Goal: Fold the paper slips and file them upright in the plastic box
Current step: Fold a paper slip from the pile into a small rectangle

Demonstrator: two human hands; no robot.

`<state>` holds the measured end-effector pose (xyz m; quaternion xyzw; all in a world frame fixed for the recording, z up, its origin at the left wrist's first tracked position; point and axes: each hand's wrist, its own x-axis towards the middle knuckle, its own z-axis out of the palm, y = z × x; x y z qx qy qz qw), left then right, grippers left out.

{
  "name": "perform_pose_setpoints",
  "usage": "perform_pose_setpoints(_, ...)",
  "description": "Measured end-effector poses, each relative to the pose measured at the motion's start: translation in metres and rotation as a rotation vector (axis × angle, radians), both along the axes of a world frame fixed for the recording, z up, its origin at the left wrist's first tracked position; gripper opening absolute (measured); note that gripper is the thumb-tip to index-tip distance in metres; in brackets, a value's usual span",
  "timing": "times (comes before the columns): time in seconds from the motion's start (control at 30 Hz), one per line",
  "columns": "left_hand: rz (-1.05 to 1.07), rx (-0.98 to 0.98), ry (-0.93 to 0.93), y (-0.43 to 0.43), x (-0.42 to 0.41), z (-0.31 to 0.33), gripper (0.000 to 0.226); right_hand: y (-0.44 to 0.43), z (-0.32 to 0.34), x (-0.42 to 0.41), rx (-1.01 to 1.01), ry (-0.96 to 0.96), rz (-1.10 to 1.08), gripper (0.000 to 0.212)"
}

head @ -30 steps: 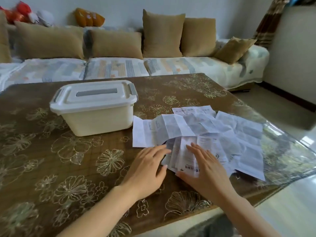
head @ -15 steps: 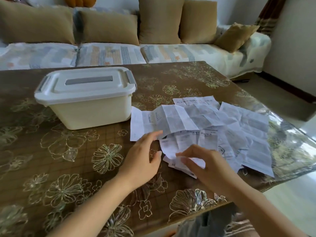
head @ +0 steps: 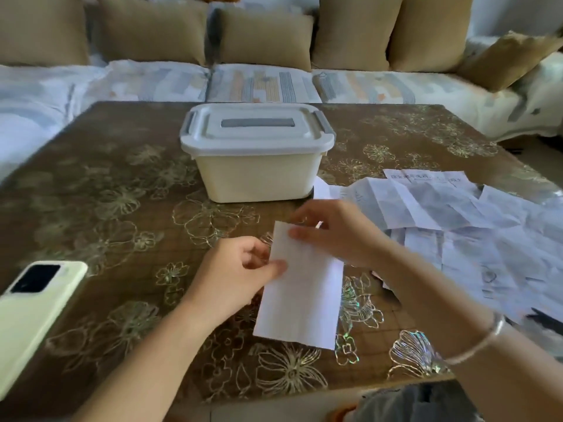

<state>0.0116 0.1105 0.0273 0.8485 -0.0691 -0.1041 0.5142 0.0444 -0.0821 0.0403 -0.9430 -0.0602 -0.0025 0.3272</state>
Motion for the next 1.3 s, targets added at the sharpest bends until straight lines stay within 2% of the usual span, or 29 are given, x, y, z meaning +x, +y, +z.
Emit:
perform_pose_setpoints(0.07,0.086,0.127,-0.014,0.011,0.001,-0.018,0.014,0.012,-0.021,0.002,-0.079,-0.215,-0.073,0.014)
perform_pose_setpoints(0.13,0.142,0.243,-0.047,0.017,0.001,-0.029,0.015,0.018,-0.037,-0.01,-0.063,-0.368,-0.069,0.008)
perform_pose_setpoints(0.3,0.129,0.468,-0.254,0.013,-0.007,-0.03,0.034,0.017,-0.062,-0.059,-0.251,-0.347,0.257,0.02)
perform_pose_setpoints(0.37,0.11,0.61,-0.334,0.012,-0.012,-0.027,0.043,0.012,-0.066,-0.067,-0.26,-0.321,0.316,0.027)
perform_pose_setpoints(0.43,0.118,0.695,-0.437,0.014,-0.015,-0.027,0.047,0.01,-0.066,-0.073,-0.28,-0.297,0.337,0.043)
perform_pose_setpoints(0.53,0.034,0.585,-0.576,0.021,-0.013,-0.038,0.038,0.01,-0.065,-0.078,-0.312,-0.258,0.363,0.073)
perform_pose_setpoints(0.6,-0.091,0.444,-0.615,0.026,-0.014,-0.046,0.019,0.01,-0.065,-0.078,-0.288,-0.265,0.355,0.075)
perform_pose_setpoints(0.63,-0.144,0.398,-0.605,0.028,-0.016,-0.048,0.013,0.01,-0.065,-0.078,-0.271,-0.279,0.348,0.072)
perform_pose_setpoints(0.73,-0.218,0.301,-0.587,0.037,-0.022,-0.053,0.026,0.011,-0.065,-0.081,-0.248,-0.36,0.36,0.056)
perform_pose_setpoints(0.9,-0.331,0.248,-0.514,0.051,-0.022,-0.056,0.064,0.017,-0.067,-0.089,-0.188,-0.561,0.34,0.022)
perform_pose_setpoints(0.97,-0.32,0.235,-0.493,0.053,-0.02,-0.057,0.067,0.018,-0.065,-0.088,-0.162,-0.563,0.276,0.022)
perform_pose_setpoints(1.13,-0.156,0.212,-0.621,0.041,-0.02,-0.057,0.035,0.023,-0.06,-0.085,0.055,-0.513,0.016,0.033)
perform_pose_setpoints(1.3,0.031,0.226,-0.57,0.03,-0.038,-0.054,0.045,0.025,-0.056,-0.09,0.265,-0.398,-0.088,0.029)
